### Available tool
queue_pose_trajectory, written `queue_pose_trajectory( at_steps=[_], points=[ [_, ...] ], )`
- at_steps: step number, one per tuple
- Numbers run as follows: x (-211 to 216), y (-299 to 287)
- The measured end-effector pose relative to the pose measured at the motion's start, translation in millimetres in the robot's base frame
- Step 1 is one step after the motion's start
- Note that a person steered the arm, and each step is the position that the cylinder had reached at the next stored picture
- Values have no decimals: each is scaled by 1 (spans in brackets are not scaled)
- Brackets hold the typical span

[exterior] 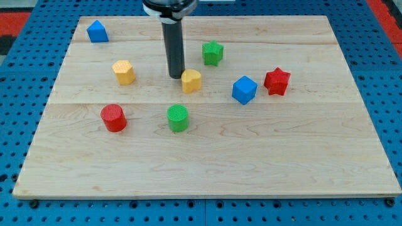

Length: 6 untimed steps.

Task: Push green circle towards the hexagon

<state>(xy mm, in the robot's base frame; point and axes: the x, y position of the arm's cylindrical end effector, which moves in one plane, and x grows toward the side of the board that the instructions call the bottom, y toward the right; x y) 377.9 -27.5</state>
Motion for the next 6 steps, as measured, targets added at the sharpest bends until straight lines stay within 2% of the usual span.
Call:
queue_pose_trajectory(
  at_steps=[1, 2, 3, 4, 5, 6],
  points=[
    [48, 54],
    [104, 44],
    [126, 9],
    [121, -52],
    [129, -62],
    [64, -56]
  ],
)
